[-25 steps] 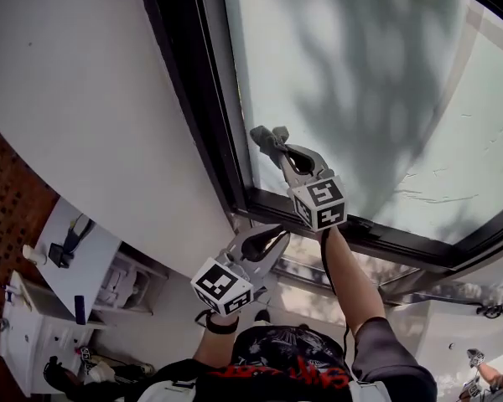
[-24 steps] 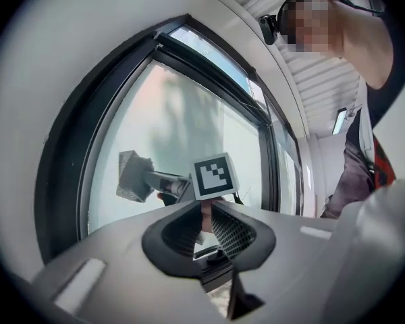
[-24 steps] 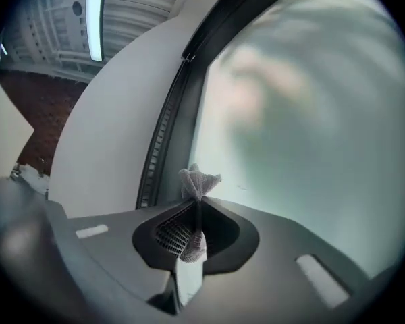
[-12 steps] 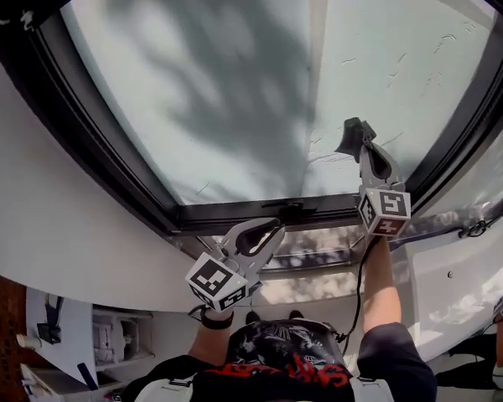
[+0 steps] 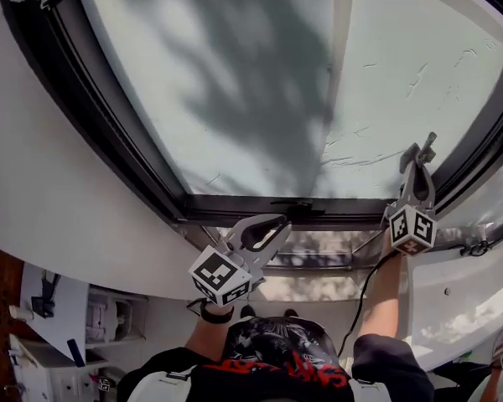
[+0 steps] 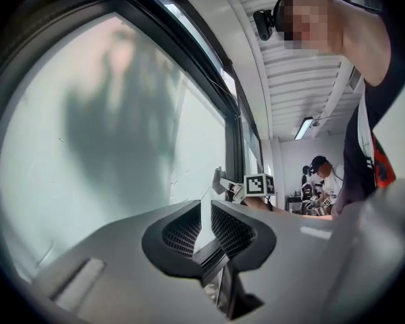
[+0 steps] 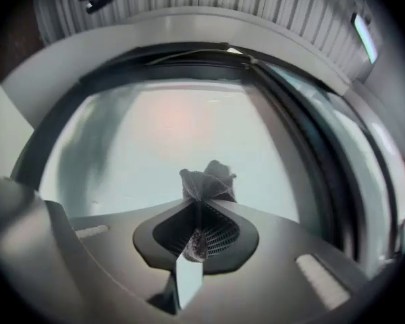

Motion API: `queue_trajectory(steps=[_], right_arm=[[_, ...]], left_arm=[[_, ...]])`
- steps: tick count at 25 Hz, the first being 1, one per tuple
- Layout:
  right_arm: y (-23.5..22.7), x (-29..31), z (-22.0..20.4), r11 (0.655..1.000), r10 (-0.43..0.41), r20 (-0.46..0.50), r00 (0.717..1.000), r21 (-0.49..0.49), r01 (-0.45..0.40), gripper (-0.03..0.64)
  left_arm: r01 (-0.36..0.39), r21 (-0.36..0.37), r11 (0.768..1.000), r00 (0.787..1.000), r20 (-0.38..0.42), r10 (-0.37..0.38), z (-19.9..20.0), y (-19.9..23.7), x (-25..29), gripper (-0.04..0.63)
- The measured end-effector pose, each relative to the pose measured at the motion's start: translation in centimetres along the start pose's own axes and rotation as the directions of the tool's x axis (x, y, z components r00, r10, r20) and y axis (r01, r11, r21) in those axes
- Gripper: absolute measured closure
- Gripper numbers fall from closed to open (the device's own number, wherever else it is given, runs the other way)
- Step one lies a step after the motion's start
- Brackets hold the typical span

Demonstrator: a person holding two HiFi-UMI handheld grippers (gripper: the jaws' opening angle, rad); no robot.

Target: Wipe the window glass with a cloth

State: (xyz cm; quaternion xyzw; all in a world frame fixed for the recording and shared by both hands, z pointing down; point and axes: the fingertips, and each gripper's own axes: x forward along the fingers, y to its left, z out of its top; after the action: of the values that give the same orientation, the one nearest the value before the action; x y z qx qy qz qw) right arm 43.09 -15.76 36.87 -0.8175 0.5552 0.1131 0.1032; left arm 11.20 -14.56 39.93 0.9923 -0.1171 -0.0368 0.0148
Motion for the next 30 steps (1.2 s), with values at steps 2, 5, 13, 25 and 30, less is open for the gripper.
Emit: queue_trajectory(steps=[2, 5, 13, 25, 30], right_arm=[[9.9, -0.5, -1.3, 0.972, 0.225, 0.031, 0.974, 0.061, -0.226, 0.594], [25.1, -1.5, -4.3, 0.842, 0.52, 0.017, 0.854, 0.155, -0.516, 0.594], [53.5, -4.0, -7.4, 0.477, 0.877, -0.06, 0.477, 0.224, -0.85, 0.594], [22.9, 1.0, -11.4, 0.914, 0.395, -0.15, 0.906, 0.161, -0.372, 0.594], [4.0, 1.4, -11.3, 0.997, 0.076, -0.196, 0.978, 0.047, -0.069, 0.594]], left_arm=[[-0.053, 0.008, 0.999, 0.999, 0.008, 0.053, 0.3, 1.4, -1.9, 0.561], [-0.156, 0.011, 0.988, 0.988, 0.011, 0.156, 0.7, 3.3, -5.7, 0.561], [-0.392, 0.0, 0.92, 0.92, 0.032, 0.392, 1.5, 7.2, -15.8, 0.561], [-0.251, -0.013, 0.968, 0.967, 0.034, 0.251, 1.6, 6.4, -11.3, 0.561], [-0.155, -0.019, 0.988, 0.988, 0.009, 0.155, 0.7, 4.0, -6.4, 0.561]])
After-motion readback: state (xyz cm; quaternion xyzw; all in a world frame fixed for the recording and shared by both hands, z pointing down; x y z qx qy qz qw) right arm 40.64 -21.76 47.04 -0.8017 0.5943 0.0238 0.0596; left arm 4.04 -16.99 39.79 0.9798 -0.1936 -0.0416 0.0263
